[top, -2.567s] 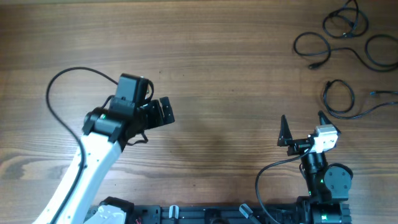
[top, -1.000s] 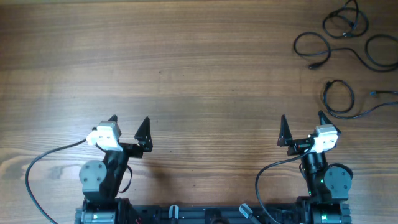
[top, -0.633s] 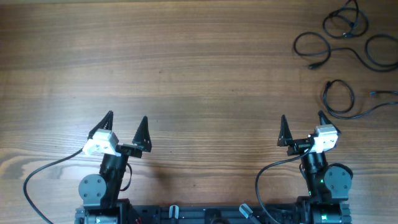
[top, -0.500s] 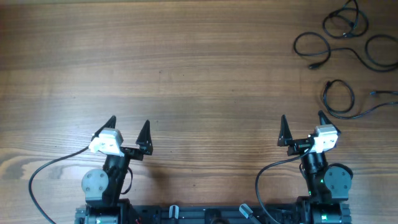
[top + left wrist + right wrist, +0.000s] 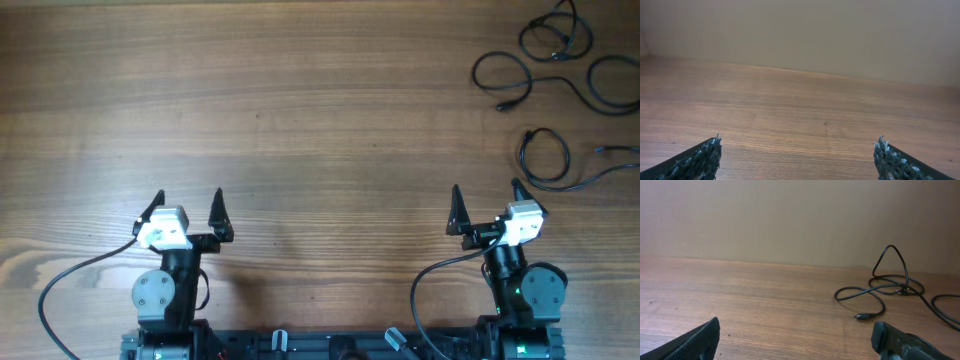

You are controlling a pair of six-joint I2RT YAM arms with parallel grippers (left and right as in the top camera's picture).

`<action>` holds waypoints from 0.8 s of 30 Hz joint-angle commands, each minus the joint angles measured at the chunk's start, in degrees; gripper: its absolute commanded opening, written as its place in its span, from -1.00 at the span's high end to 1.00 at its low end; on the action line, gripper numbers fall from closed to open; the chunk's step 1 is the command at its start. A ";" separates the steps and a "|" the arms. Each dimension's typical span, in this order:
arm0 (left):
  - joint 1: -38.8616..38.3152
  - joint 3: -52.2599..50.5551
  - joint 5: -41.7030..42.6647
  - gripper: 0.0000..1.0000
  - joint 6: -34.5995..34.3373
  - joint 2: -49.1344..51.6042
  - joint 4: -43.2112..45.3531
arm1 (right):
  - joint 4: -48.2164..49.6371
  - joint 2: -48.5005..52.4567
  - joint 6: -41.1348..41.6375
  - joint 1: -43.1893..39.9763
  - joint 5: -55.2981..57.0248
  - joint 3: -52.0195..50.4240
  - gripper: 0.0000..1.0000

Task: Untangle cables

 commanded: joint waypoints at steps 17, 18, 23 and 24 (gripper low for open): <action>0.20 -0.33 -2.16 -1.00 6.93 -0.61 -0.31 | 0.20 -0.57 -0.17 0.31 0.98 0.00 -0.99; 0.20 -0.33 -2.16 -1.00 6.93 -0.61 -0.31 | 0.17 -0.57 -0.17 0.31 1.01 0.00 -0.99; 0.20 -0.33 -2.14 -1.00 6.93 -0.61 -0.31 | 0.20 -0.57 -0.17 0.31 1.01 0.00 -0.99; 0.20 -0.33 -2.14 -1.00 6.95 -0.61 -0.31 | 0.17 -0.57 -0.20 0.31 1.01 0.00 -0.99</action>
